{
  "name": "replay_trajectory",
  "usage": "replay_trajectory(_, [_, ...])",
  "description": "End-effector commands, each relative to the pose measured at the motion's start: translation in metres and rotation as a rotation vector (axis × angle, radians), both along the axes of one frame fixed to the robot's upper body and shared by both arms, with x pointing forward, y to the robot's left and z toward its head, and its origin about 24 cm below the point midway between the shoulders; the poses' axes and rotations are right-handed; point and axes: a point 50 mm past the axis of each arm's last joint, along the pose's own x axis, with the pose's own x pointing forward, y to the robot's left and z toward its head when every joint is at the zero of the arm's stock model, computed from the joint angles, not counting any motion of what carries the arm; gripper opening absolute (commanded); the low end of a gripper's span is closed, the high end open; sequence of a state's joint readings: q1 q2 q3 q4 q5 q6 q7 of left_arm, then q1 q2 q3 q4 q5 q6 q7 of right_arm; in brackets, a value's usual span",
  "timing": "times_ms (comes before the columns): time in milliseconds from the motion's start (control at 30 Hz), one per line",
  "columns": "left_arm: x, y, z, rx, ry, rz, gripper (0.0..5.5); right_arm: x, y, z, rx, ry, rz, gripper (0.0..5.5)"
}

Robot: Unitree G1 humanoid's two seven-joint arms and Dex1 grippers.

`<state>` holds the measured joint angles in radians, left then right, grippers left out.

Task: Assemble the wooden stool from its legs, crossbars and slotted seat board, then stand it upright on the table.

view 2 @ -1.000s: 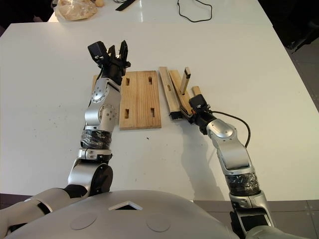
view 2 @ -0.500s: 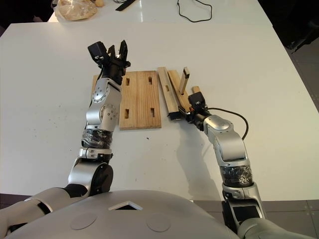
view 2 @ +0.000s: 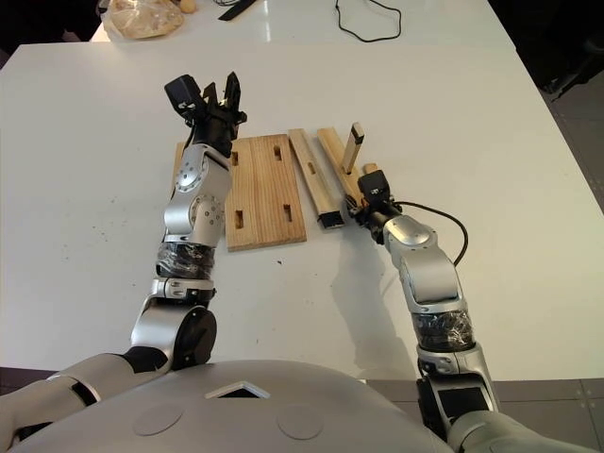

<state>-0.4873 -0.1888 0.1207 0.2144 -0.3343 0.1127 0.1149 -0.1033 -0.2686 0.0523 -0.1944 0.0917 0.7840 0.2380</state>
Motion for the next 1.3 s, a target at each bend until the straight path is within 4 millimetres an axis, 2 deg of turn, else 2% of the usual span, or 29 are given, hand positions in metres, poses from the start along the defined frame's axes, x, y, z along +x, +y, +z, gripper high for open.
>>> replay_trajectory(33, [-0.007, 0.006, 0.026, -0.195, -0.067, -0.120, 2.45, 0.045, 0.008, 0.053, 0.460, -0.154, -0.122, 2.06])
replay_trajectory(100, [-0.015, 0.016, 0.047, -0.335, -0.173, -0.250, 2.71, 0.050, 0.019, 0.085, 0.759, -0.192, 0.064, 2.06])
replay_trajectory(167, [-0.026, 0.025, 0.067, -0.398, -0.297, -0.405, 2.94, 0.042, 0.023, 0.108, 0.883, -0.251, 0.277, 2.06])
replay_trajectory(233, [-0.034, 0.032, 0.080, -0.341, -0.353, -0.530, 3.30, 0.029, 0.019, 0.119, 0.934, -0.289, 0.454, 2.06])
replay_trajectory(367, [-0.051, 0.052, 0.100, -0.370, -0.402, -0.722, 3.85, 0.014, 0.009, 0.127, 0.972, -0.273, 0.653, 2.06])
replay_trajectory(500, [-0.069, 0.063, 0.114, -0.398, -0.397, -0.887, 3.93, 0.004, 0.004, 0.141, 0.999, -0.240, 0.822, 2.06])
replay_trajectory(767, [-0.081, 0.048, 0.121, -0.406, -0.296, -1.119, 3.93, -0.010, 0.009, 0.138, 0.943, -0.130, 1.002, 2.06])
replay_trajectory(1000, [-0.081, 0.044, 0.112, -0.348, -0.218, -1.170, 3.93, -0.012, 0.012, 0.133, 0.917, -0.079, 1.062, 2.06])
replay_trajectory(1300, [-0.088, 0.038, 0.105, -0.297, -0.204, -1.218, 3.93, -0.017, 0.023, 0.130, 0.934, -0.028, 1.103, 2.06])
